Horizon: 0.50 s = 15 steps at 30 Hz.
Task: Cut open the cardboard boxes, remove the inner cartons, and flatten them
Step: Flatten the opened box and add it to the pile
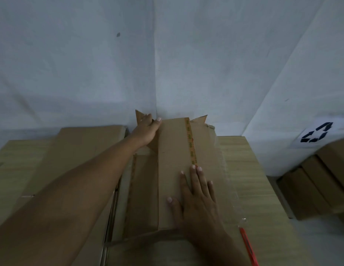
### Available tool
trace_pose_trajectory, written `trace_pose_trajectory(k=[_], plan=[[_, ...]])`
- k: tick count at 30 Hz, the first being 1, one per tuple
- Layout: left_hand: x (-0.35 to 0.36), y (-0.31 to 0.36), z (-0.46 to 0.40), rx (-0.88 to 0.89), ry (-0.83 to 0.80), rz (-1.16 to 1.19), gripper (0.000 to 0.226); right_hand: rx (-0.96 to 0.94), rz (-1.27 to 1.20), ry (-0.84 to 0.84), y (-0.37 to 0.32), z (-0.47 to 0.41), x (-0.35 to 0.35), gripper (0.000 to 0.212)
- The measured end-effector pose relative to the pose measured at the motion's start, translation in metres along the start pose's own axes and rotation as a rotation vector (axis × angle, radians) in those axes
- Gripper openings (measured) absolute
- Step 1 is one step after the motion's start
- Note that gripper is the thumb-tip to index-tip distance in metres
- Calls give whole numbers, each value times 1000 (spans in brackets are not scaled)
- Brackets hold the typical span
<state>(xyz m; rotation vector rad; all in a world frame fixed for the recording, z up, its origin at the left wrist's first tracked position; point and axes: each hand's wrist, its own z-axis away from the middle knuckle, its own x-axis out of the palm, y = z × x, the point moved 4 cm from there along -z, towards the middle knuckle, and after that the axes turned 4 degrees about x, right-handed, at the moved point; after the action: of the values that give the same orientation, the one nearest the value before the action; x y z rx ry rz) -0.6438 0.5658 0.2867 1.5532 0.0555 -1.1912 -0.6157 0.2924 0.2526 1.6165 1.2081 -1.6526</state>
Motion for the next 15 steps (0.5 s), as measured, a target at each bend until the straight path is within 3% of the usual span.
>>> trace_pose_trajectory(k=[4, 11, 15], plan=[[-3, 7, 32, 2, 57, 51, 73, -15, -36, -24, 1, -3, 2, 67], [28, 24, 184, 219, 91, 109, 55, -43, -312, -179, 9, -14, -12, 72], [71, 17, 237, 374, 245, -201, 70, -75, -592, -125, 7, -18, -24, 67]])
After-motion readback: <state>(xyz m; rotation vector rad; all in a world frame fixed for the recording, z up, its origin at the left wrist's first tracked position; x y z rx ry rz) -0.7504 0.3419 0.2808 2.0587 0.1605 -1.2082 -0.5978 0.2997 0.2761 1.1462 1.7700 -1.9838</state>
